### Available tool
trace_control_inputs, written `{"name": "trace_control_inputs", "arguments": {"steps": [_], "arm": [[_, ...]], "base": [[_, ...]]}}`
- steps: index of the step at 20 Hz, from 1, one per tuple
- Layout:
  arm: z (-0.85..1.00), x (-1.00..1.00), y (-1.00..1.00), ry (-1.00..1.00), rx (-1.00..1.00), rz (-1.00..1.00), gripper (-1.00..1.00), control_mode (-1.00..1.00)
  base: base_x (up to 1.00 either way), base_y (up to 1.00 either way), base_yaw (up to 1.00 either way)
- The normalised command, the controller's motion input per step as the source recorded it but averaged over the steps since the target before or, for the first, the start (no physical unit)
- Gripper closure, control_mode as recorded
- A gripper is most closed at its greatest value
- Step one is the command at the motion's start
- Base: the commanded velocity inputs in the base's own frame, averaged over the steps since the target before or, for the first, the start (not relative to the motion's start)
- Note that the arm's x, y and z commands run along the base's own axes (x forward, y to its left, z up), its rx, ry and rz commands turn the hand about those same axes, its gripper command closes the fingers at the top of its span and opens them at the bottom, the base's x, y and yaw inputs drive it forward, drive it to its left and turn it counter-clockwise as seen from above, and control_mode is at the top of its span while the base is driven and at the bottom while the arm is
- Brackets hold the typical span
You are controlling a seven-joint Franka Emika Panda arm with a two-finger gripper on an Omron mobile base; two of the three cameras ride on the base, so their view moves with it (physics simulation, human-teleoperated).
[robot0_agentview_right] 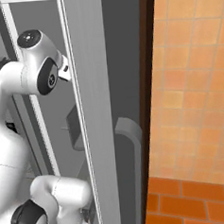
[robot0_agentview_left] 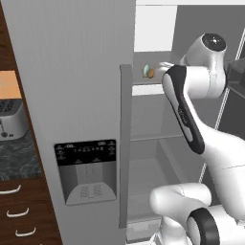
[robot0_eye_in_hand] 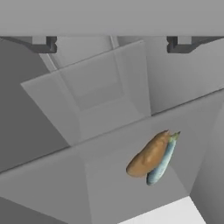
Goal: Place one sweet potato and one fish in each tupperware on the nearby counter, to pack two identical lunches.
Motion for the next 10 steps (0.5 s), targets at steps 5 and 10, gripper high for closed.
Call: {"name": "trace_control_inputs", "arguments": {"steps": [5,10], "arm": [[0.08,0.64,0.0,0.01,0.01,0.0,-1.0,-1.0],[0.04,0.7,0.0,0.03,0.03,0.0,-1.0,-1.0]], "base": [[0.0,0.0,0.0],[0.0,0.0,0.0]]}}
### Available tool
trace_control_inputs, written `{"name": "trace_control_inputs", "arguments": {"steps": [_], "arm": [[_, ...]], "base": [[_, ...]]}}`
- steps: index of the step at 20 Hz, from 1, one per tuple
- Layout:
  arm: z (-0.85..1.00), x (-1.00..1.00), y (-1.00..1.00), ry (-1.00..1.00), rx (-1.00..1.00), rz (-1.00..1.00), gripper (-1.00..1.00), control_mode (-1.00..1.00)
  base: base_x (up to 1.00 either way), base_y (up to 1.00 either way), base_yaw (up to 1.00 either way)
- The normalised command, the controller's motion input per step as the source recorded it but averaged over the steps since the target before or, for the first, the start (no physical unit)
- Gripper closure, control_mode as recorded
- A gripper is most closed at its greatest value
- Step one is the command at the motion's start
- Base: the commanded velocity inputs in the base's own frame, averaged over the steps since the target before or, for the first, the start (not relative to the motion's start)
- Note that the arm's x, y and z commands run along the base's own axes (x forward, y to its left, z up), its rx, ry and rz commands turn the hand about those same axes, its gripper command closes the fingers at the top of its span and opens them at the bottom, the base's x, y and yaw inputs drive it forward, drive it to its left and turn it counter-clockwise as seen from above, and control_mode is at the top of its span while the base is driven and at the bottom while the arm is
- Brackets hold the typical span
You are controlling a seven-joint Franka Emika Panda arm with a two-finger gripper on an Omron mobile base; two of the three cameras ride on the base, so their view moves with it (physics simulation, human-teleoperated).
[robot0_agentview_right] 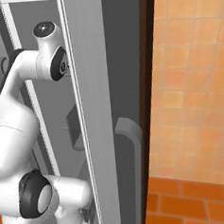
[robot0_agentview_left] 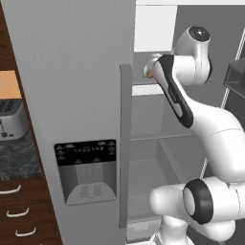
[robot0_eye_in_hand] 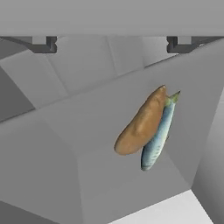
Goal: Place one sweet potato and one fish in each tupperware on the nearby counter, to pack two identical lunches.
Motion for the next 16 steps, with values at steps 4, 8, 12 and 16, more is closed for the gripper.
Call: {"name": "trace_control_inputs", "arguments": {"steps": [4,8,12,16], "arm": [[0.0,0.74,0.0,0.05,0.05,0.0,-1.0,-1.0],[0.0,0.76,0.02,0.09,0.01,0.0,-1.0,-1.0],[-0.04,0.77,0.08,0.09,0.0,0.0,-1.0,-1.0],[-0.15,0.74,0.01,0.05,0.0,0.0,-1.0,-1.0]], "base": [[0.0,0.0,0.0],[0.0,0.0,0.0],[0.0,0.0,0.0],[0.0,0.0,0.0]]}}
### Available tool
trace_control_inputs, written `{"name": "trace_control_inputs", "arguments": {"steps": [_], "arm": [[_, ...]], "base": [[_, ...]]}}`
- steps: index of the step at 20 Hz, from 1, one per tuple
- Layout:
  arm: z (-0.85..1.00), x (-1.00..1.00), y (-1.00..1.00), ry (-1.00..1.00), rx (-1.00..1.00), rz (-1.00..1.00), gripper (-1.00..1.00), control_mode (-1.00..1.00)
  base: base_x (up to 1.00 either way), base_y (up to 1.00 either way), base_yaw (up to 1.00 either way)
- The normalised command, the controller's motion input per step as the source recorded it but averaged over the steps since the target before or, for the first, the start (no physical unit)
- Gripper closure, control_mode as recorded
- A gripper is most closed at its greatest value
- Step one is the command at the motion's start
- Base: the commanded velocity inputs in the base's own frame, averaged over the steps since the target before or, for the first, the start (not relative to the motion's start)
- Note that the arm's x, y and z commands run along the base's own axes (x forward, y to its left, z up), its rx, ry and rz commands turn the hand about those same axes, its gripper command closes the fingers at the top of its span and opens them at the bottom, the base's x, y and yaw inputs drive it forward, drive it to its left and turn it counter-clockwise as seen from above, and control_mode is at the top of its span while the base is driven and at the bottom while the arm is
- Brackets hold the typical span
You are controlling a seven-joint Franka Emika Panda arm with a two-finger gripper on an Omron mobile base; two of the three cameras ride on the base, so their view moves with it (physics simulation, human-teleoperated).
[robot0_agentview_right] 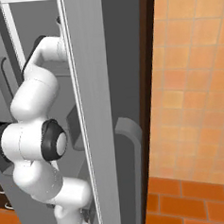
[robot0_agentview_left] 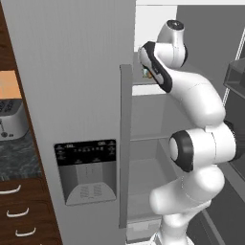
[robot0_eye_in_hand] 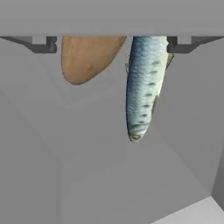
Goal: Place one sweet potato and one fish in each tupperware on the nearby counter, to pack two identical lunches.
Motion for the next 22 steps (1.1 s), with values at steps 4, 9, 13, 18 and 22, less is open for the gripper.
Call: {"name": "trace_control_inputs", "arguments": {"steps": [4,9,13,18,22], "arm": [[-0.26,0.66,0.0,0.04,0.0,0.0,-1.0,-1.0],[-0.32,0.05,0.0,0.04,0.0,0.0,-1.0,-1.0],[-0.66,0.0,0.0,0.06,-0.01,0.0,-1.0,-1.0],[-0.85,0.15,0.06,0.08,-0.06,0.0,-1.0,-1.0],[-0.93,0.03,0.04,0.17,-0.07,0.0,-1.0,-1.0]], "base": [[0.0,0.0,0.0],[0.0,0.0,0.0],[0.0,0.0,0.0],[0.0,0.0,0.0],[0.0,0.0,0.0]]}}
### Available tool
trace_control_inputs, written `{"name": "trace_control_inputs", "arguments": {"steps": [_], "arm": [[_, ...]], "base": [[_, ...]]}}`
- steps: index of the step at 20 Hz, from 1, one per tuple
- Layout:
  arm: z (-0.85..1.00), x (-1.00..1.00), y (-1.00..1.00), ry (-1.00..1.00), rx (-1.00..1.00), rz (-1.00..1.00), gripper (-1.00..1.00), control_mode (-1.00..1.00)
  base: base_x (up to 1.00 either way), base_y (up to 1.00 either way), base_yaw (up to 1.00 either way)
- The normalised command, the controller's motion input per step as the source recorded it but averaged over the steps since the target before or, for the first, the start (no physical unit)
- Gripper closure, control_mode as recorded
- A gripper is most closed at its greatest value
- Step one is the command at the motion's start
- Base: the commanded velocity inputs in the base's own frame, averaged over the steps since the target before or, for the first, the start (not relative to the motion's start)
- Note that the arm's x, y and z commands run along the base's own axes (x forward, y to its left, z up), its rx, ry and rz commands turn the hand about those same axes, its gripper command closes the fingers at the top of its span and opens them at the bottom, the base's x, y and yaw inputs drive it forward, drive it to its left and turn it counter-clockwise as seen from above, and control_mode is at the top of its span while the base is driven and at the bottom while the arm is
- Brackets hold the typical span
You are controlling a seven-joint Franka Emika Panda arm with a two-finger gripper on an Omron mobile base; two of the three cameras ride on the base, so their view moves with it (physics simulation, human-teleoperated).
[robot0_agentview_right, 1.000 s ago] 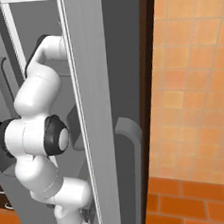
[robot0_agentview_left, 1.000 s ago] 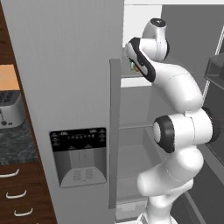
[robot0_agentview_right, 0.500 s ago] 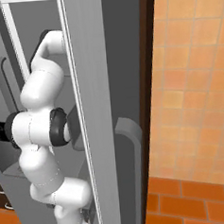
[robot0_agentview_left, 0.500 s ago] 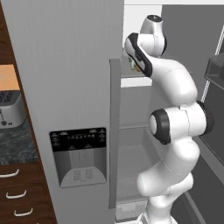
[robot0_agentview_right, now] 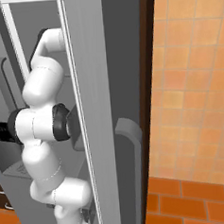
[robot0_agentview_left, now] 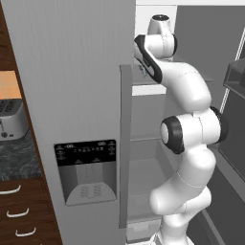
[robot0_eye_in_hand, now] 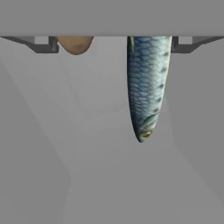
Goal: Place one sweet potato and one fish in each tupperware on the nearby counter, to pack two identical lunches.
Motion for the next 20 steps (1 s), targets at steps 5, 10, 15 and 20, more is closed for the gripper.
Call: {"name": "trace_control_inputs", "arguments": {"steps": [5,10,15,20], "arm": [[-1.0,0.0,0.0,0.25,-0.07,0.0,1.0,-1.0],[-1.0,-0.43,-0.08,0.24,-0.03,0.0,1.0,-1.0],[-0.57,-0.82,-0.3,0.29,0.0,0.0,1.0,-1.0],[0.75,-0.49,0.21,0.78,-0.05,-0.01,1.0,-1.0]], "base": [[0.0,0.0,0.0],[0.0,0.0,0.0],[0.0,0.0,0.0],[0.0,0.0,0.0]]}}
